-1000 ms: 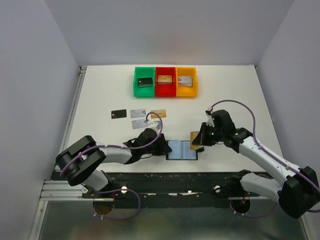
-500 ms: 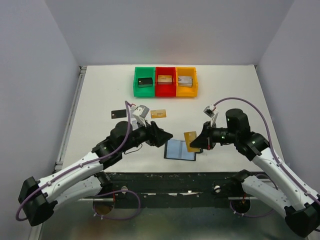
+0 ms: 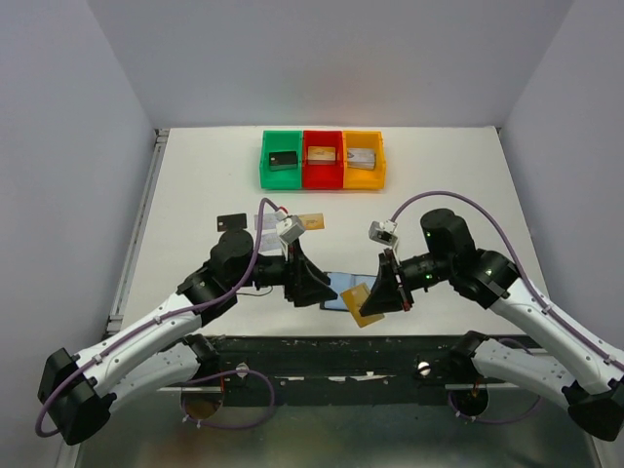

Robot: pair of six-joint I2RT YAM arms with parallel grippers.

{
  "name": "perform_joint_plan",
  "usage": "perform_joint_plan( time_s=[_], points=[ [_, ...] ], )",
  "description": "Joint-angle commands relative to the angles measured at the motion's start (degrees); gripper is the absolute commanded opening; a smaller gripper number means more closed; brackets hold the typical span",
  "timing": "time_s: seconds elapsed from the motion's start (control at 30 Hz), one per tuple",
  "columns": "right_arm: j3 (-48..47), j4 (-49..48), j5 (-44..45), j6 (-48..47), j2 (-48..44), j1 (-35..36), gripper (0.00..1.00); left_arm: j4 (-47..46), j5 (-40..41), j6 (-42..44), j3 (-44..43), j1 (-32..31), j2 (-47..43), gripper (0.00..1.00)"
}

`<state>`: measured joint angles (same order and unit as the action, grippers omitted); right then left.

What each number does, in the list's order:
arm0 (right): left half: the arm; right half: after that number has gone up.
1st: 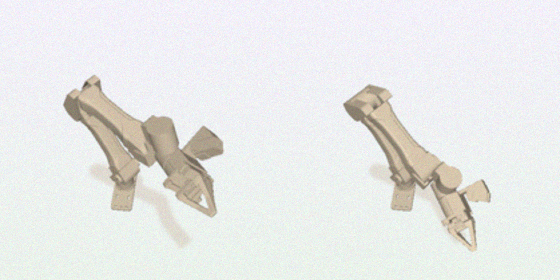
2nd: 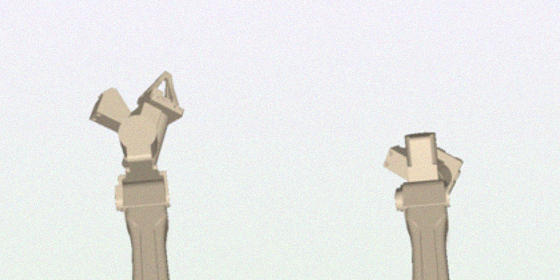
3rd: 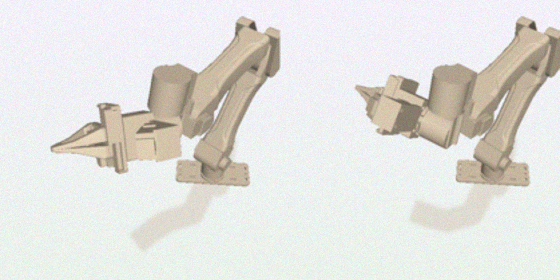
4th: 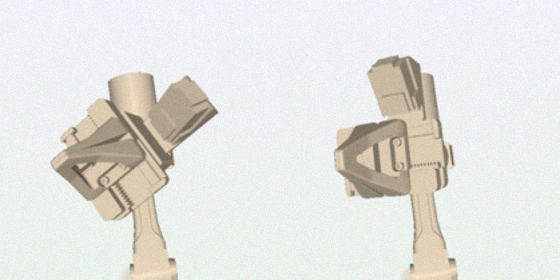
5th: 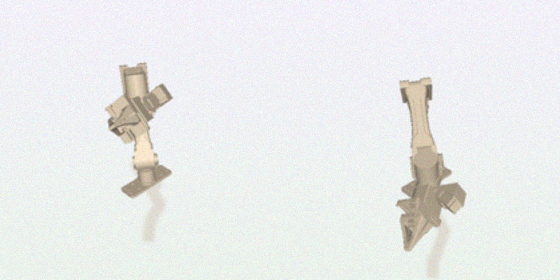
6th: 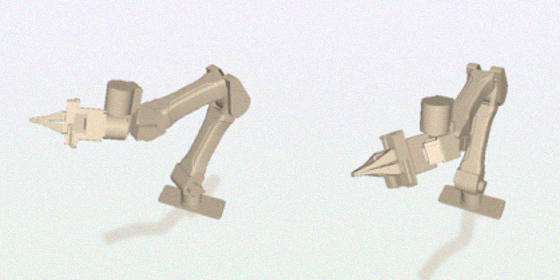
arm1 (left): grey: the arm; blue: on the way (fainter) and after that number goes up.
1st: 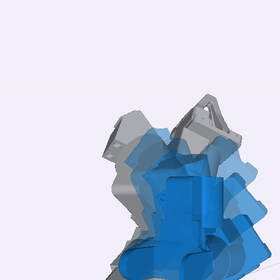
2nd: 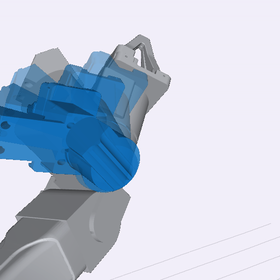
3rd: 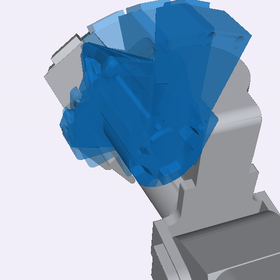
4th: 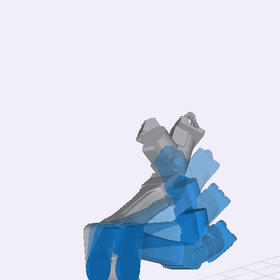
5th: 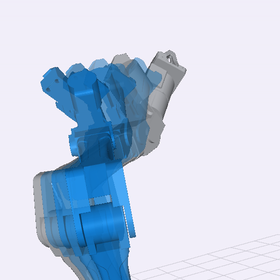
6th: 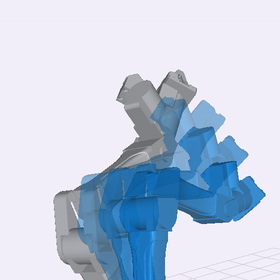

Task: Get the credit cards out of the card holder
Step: Place the credit card at the center of the board.

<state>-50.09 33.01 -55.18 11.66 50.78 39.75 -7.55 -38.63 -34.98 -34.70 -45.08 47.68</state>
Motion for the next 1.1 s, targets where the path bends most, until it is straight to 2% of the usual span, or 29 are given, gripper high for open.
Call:
perform_joint_plan(
  time_s=[0.0, 0.5, 0.8, 1.07],
  points=[
    [-2.7, 3.5, -0.5, -2.3, 2.2, 2.4, 0.01, -2.8, -8.3, -0.1, -1.2, 0.1, 1.1, 0.68],
    [-7.3, 8.4, 4.4, -5.7, 7.9, 7.0, 0.01, -4.6, -13.3, 0.2, -2.1, -0.4, 2.4, 0.67],
    [-5.6, 9.6, 4.2, -6.1, 6.3, 7.1, 0.0, 3.0, -9.3, 3.9, -2.6, 2.2, -2.2, 0.71],
    [-7.5, 9.8, 3.9, -6.6, 8.6, 7.8, 0.0, -3.9, -14.4, -0.9, -2.5, 2.4, 0.7, 0.73]
  ],
)
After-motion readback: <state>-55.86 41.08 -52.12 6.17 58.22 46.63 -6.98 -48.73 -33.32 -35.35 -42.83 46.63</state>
